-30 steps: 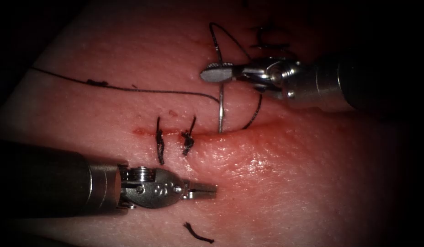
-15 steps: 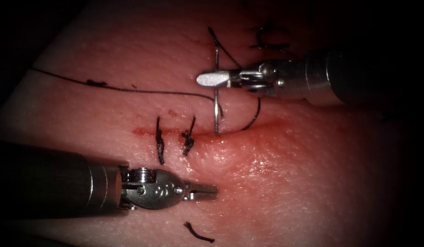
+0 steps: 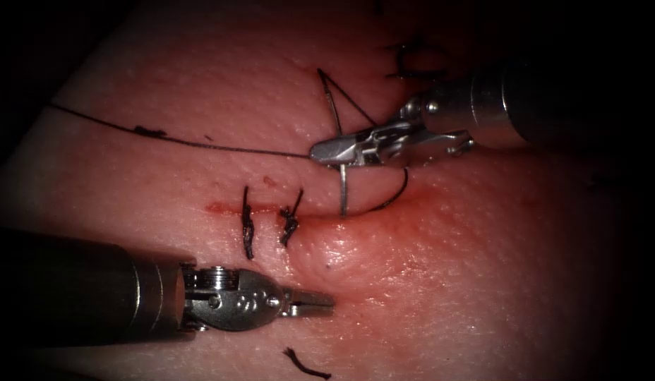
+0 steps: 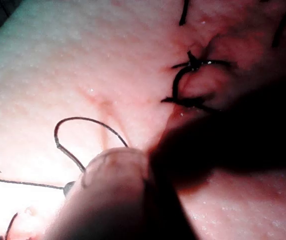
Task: Wound Closure
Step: Use the right hand to throw the needle through the bottom of the tissue
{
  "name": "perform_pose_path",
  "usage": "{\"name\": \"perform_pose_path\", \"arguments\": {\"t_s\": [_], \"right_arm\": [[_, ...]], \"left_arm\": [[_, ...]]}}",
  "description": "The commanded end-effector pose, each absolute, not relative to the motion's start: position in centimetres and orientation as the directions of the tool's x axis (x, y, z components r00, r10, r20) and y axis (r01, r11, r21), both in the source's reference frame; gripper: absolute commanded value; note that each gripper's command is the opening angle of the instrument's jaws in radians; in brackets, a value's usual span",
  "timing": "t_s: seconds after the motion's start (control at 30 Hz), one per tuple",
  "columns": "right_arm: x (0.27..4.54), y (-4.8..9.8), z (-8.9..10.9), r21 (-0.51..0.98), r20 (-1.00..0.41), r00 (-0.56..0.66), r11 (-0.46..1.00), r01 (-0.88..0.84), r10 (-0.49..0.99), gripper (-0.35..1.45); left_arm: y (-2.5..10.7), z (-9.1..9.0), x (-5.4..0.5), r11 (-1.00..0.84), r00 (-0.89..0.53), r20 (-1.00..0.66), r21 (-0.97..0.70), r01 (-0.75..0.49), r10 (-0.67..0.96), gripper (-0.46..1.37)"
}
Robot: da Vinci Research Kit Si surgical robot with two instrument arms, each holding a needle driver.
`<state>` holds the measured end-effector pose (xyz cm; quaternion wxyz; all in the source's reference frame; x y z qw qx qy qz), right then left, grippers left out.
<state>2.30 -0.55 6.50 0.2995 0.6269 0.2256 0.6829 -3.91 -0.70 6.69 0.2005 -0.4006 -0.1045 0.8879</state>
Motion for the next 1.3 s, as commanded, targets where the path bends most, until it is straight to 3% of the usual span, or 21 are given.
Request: {"name": "perform_pose_path", "arguments": {"t_s": [0.03,0.27,0.6,1.03,1.3], "right_arm": [[2.3,-0.6,6.5,0.669,0.736,-0.035,-0.734,-0.118,0.676,-0.35],[2.46,-0.8,6.4,0.512,0.857,-0.045,-0.857,-0.055,0.514,-0.35],[2.61,-1.4,5.9,0.422,0.906,0.016,-0.9,-0.108,0.422,-0.35],[2.61,-1.8,5.4,0.408,0.911,0.018,-0.895,-0.179,0.411,-0.35],[2.57,-1.6,5.4,0.586,0.808,0.007,-0.801,-0.124,0.59,-0.35]], "left_arm": [[-0.7,6.7,-3.91,-0.896,-0.598,-0.668,-0.351,-0.27,0.442,-0.35],[-0.6,6.7,-3.92,-0.898,-0.598,-0.671,-0.35,-0.267,0.439,-0.35],[-0.6,6.7,-3.91,-0.897,-0.597,-0.671,-0.352,-0.266,0.44,-0.35],[-0.6,6.7,-3.89,-0.897,-0.596,-0.672,-0.354,-0.263,0.44,-0.35],[-0.6,6.7,-3.89,-0.899,-0.597,-0.674,-0.351,-0.261,0.436,-0.35]]}}
